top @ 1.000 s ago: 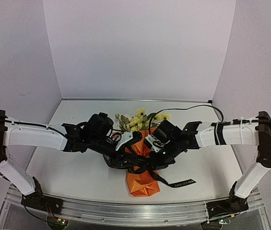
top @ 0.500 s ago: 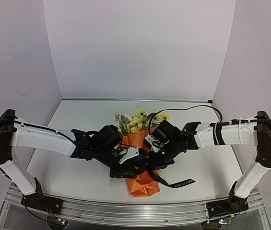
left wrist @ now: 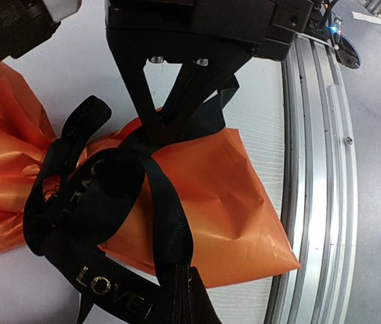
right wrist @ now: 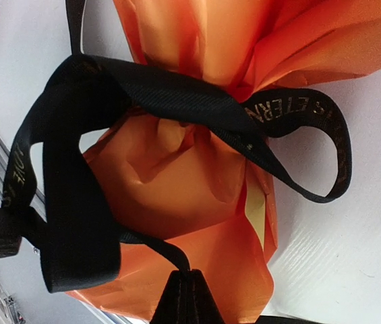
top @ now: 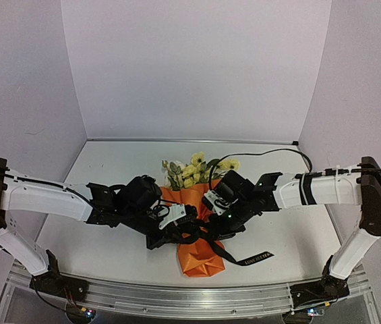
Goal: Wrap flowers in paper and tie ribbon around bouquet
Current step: Cross the half-tied ribbon over the folded bouquet.
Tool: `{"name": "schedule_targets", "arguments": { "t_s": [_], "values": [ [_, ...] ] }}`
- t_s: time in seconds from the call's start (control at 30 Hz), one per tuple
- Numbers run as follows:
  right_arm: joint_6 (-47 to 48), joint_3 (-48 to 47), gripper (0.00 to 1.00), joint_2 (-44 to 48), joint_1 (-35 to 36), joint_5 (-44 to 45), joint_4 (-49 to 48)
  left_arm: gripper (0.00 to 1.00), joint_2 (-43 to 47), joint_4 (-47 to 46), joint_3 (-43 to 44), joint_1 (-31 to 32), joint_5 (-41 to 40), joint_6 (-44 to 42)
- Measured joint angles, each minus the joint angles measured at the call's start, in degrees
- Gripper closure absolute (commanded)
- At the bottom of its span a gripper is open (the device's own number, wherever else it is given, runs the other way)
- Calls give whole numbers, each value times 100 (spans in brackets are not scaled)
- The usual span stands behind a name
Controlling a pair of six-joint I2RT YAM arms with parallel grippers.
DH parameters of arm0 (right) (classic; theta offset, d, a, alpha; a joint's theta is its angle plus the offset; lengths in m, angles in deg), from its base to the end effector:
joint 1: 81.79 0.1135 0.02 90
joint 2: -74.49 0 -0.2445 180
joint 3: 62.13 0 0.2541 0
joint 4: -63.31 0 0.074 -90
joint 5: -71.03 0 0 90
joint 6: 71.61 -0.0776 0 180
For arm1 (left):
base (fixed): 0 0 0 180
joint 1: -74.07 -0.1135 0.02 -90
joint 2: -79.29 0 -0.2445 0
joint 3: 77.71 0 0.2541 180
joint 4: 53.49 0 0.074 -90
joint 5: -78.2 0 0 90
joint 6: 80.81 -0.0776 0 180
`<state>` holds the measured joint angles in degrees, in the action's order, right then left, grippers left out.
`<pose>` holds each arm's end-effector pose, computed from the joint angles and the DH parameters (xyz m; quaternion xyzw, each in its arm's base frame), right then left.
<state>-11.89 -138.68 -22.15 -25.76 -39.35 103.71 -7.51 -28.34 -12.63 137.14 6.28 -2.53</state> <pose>0.1783 0.3130 0.1414 -0.2560 0.9178 0.2963 0.0659 0.1341 -0.3171 0.1557 0.6037 0.6946 -0.2890 0.2638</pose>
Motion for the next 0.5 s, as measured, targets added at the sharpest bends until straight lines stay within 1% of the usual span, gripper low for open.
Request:
{"name": "schedule_targets", "arguments": {
  "t_s": [0.17, 0.37, 0.5],
  "values": [
    [0, 136, 100, 2, -7, 27, -13, 100, 262, -1, -297, -4, -39, 202],
    [3, 367, 100, 171, -46, 150, -7, 100, 279, 40, -699, -148, -53, 520],
    [26, 384, 100, 317, -50, 227, 24, 100, 277, 11, -733, -285, -158, 719]
  ]
}}
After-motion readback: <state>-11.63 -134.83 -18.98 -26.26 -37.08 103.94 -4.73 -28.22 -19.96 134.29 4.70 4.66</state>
